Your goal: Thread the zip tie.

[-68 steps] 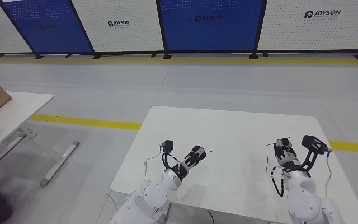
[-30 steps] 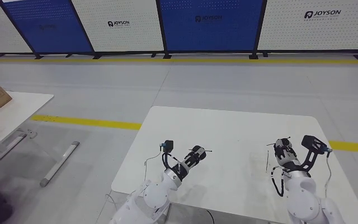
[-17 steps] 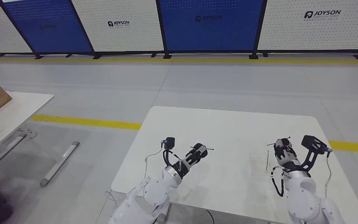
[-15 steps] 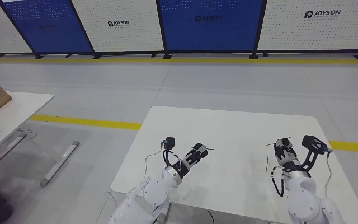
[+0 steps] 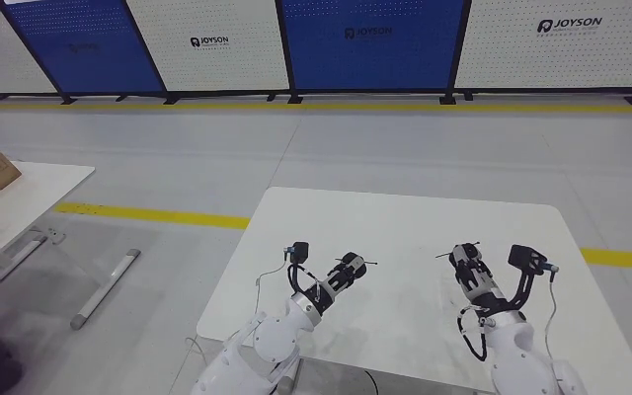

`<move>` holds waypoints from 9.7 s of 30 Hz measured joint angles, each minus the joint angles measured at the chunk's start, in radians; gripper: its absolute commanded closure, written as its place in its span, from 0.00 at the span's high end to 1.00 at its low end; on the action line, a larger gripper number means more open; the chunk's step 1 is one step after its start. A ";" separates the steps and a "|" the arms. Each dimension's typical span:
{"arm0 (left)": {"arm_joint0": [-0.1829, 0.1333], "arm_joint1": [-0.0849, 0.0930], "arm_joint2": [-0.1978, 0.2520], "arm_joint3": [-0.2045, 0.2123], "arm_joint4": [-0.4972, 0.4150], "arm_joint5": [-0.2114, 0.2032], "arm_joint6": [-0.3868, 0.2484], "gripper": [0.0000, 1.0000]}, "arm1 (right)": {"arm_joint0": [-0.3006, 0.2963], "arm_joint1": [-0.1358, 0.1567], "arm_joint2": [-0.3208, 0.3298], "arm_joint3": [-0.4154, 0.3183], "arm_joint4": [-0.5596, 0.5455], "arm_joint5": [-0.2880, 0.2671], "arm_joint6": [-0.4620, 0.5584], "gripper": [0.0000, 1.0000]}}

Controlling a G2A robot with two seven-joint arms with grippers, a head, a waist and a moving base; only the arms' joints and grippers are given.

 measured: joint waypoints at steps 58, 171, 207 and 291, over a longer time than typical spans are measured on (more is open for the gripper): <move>-0.052 -0.018 0.099 -0.004 0.122 0.039 0.092 0.00 | 0.036 -0.046 -0.255 0.161 -0.162 -0.095 -0.354 0.00; -0.052 -0.018 0.099 -0.004 0.122 0.039 0.092 0.00 | 0.007 -0.079 -0.226 0.179 -0.144 -0.146 -0.354 0.00; -0.052 -0.018 0.099 -0.004 0.122 0.039 0.092 0.00 | 0.053 -0.093 -0.247 0.236 -0.064 -0.196 -0.276 0.00; -0.075 -0.025 0.082 0.023 0.116 0.040 0.090 0.00 | 0.044 -0.095 -0.239 0.244 -0.041 -0.243 -0.274 0.84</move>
